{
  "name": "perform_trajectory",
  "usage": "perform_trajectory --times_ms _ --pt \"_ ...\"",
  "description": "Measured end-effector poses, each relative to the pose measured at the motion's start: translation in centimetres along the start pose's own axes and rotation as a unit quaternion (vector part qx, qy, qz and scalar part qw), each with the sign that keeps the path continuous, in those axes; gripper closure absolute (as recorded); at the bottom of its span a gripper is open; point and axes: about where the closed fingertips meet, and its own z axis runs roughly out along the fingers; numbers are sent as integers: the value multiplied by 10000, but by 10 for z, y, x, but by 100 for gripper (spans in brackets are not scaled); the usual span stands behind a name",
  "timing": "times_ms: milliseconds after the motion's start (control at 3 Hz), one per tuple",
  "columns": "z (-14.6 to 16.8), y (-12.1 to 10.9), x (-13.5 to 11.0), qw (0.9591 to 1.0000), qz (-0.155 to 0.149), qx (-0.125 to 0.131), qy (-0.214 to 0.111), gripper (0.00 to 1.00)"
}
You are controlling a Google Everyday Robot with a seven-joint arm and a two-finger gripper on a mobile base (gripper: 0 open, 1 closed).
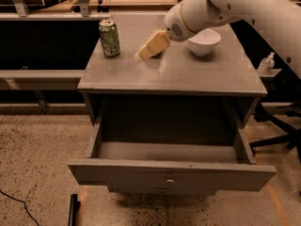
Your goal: Place green can into top drawer
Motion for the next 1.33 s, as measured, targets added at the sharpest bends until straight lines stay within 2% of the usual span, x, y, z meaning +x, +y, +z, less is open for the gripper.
perform_trajectory --times_ms 333,667,1000,1333 --pt "0 0 0 10000 0 -1 0 0" --pt "15 -5 -4 9996 248 122 -118 0" --pt "39 -15 -19 9980 490 170 -349 0" --pt "67 -16 -39 9967 550 -16 -589 0"
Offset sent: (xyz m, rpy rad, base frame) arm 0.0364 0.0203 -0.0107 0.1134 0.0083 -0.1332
